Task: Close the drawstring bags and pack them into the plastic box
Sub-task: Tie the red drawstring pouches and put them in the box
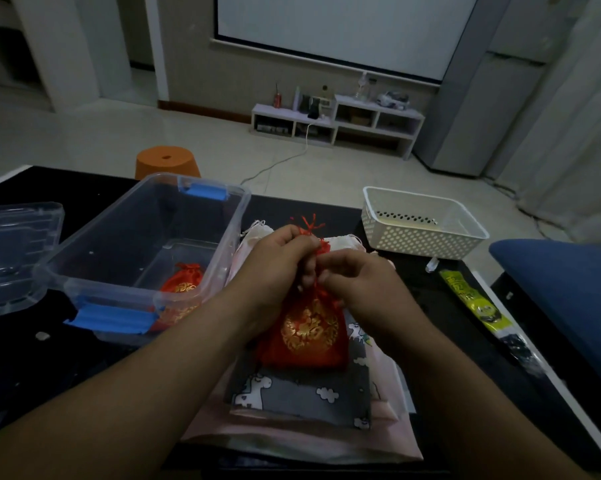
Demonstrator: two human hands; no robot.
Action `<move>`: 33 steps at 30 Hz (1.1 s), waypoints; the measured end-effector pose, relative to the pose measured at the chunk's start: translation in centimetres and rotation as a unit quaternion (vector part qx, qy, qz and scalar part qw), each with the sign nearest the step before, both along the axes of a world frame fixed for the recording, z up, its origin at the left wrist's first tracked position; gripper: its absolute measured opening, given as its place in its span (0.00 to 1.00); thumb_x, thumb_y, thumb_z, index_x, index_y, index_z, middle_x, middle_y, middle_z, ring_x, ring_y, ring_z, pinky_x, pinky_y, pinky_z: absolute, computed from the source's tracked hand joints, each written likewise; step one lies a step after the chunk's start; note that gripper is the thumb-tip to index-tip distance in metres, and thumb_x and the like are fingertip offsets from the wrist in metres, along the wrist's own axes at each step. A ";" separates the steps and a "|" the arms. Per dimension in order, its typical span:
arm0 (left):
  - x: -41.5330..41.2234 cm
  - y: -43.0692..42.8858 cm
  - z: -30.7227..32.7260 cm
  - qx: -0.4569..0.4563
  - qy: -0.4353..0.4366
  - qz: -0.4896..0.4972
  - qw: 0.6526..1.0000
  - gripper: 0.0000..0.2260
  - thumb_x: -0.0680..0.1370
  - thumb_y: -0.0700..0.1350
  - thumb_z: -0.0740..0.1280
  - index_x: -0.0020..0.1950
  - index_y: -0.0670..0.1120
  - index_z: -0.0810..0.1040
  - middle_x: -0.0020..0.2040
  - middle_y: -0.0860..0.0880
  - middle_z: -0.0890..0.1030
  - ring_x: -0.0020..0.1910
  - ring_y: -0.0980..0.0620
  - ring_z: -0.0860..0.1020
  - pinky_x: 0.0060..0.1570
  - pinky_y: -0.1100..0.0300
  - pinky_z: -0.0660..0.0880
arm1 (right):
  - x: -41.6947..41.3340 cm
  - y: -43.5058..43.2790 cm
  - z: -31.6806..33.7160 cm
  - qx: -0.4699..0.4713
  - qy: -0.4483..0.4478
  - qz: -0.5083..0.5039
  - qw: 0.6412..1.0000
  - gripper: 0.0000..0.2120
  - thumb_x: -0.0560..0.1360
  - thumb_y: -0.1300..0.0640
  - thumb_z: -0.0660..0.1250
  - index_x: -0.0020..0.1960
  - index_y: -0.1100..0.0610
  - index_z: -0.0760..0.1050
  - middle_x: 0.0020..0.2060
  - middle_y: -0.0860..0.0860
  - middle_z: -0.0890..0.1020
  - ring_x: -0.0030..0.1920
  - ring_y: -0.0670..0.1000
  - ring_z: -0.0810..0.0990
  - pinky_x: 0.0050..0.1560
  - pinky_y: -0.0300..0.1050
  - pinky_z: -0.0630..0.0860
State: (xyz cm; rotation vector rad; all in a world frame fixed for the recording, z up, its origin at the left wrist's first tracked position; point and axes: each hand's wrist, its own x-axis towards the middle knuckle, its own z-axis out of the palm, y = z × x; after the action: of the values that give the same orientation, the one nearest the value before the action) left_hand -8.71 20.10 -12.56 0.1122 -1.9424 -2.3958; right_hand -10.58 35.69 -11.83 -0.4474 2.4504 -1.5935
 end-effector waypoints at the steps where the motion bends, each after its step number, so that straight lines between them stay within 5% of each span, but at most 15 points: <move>1: -0.1 0.1 0.0 0.011 0.000 -0.002 1.000 0.09 0.84 0.42 0.63 0.44 0.44 0.74 0.32 0.46 0.72 0.29 0.51 0.70 0.31 0.59 0.69 | 0.0 -0.1 -0.3 0.014 0.009 0.006 1.000 0.10 0.81 0.60 0.69 0.57 0.48 0.84 0.49 0.46 0.87 0.50 0.43 0.85 0.50 0.42 0.81; 4: -0.3 0.2 -0.1 0.036 0.002 -0.003 0.999 0.12 0.84 0.42 0.63 0.40 0.45 0.71 0.30 0.46 0.70 0.28 0.51 0.68 0.28 0.60 0.67 | -0.1 -0.3 -0.6 0.031 0.049 -0.006 0.998 0.09 0.80 0.58 0.71 0.57 0.49 0.85 0.49 0.46 0.88 0.54 0.45 0.85 0.58 0.50 0.82; 7: -0.4 0.2 0.2 0.066 -0.007 -0.011 0.998 0.12 0.84 0.42 0.62 0.40 0.45 0.71 0.29 0.47 0.68 0.27 0.51 0.65 0.27 0.60 0.62 | -0.2 -0.2 -0.7 0.056 0.093 -0.017 0.994 0.06 0.81 0.56 0.71 0.55 0.49 0.85 0.46 0.45 0.86 0.49 0.43 0.84 0.52 0.45 0.81; 12: -0.6 0.1 -0.3 0.099 -0.059 0.011 0.993 0.12 0.84 0.43 0.61 0.40 0.47 0.71 0.28 0.49 0.67 0.26 0.52 0.65 0.26 0.60 0.61 | 0.0 -0.1 -1.1 0.011 0.074 -0.029 0.997 0.04 0.81 0.55 0.71 0.50 0.51 0.85 0.43 0.48 0.87 0.47 0.49 0.85 0.51 0.52 0.81; 15: -0.8 0.3 -0.6 0.143 -0.082 0.038 0.986 0.12 0.86 0.45 0.60 0.43 0.46 0.72 0.26 0.50 0.67 0.24 0.53 0.66 0.24 0.62 0.62 | 0.1 -0.4 -1.2 -0.117 -0.027 -0.046 0.992 0.06 0.81 0.58 0.70 0.54 0.58 0.85 0.47 0.56 0.88 0.52 0.57 0.87 0.58 0.59 0.82; 18: -0.8 0.4 -0.5 0.143 -0.096 0.083 0.982 0.14 0.88 0.50 0.58 0.44 0.46 0.71 0.25 0.51 0.66 0.23 0.54 0.66 0.23 0.63 0.60 | 0.3 -0.9 -1.0 -0.306 -0.228 -0.064 0.922 0.14 0.82 0.58 0.67 0.64 0.66 0.79 0.58 0.68 0.84 0.61 0.70 0.82 0.64 0.68 0.79; 20: -0.6 0.4 -0.5 0.112 -0.100 0.090 0.985 0.16 0.87 0.53 0.58 0.44 0.46 0.71 0.26 0.51 0.66 0.24 0.55 0.65 0.24 0.63 0.61 | 0.6 -0.9 -0.5 -0.357 -0.300 -0.069 0.882 0.17 0.83 0.58 0.66 0.67 0.66 0.77 0.59 0.68 0.83 0.57 0.68 0.84 0.59 0.65 0.82; 23: -0.3 0.3 -0.5 0.091 -0.094 0.090 0.987 0.19 0.87 0.58 0.57 0.41 0.48 0.70 0.27 0.52 0.66 0.25 0.55 0.64 0.26 0.63 0.64 | 0.7 -0.9 0.0 -0.361 -0.332 -0.088 0.867 0.17 0.83 0.55 0.66 0.66 0.65 0.78 0.54 0.64 0.85 0.48 0.62 0.86 0.45 0.58 0.86; 27: -0.2 0.0 -0.3 0.049 -0.089 0.076 0.992 0.20 0.87 0.57 0.57 0.39 0.49 0.69 0.28 0.52 0.66 0.25 0.55 0.63 0.24 0.63 0.63 | 0.0 -0.8 -0.7 -0.380 -0.350 -0.134 0.846 0.22 0.80 0.54 0.68 0.71 0.64 0.76 0.63 0.64 0.81 0.64 0.66 0.81 0.63 0.67 0.78; 33: -0.2 0.4 -0.4 0.016 -0.092 0.070 0.993 0.17 0.87 0.48 0.59 0.38 0.48 0.70 0.27 0.52 0.66 0.25 0.55 0.64 0.22 0.64 0.62 | -0.8 -0.5 -1.1 -0.431 -0.346 -0.159 0.818 0.18 0.83 0.57 0.66 0.69 0.65 0.78 0.58 0.62 0.81 0.60 0.62 0.80 0.71 0.65 0.73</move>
State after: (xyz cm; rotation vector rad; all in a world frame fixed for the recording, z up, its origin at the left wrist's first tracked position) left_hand -8.90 20.49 -13.01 0.4711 -1.8955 -2.3998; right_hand -11.36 35.17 -12.93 0.4274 1.2102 -2.3947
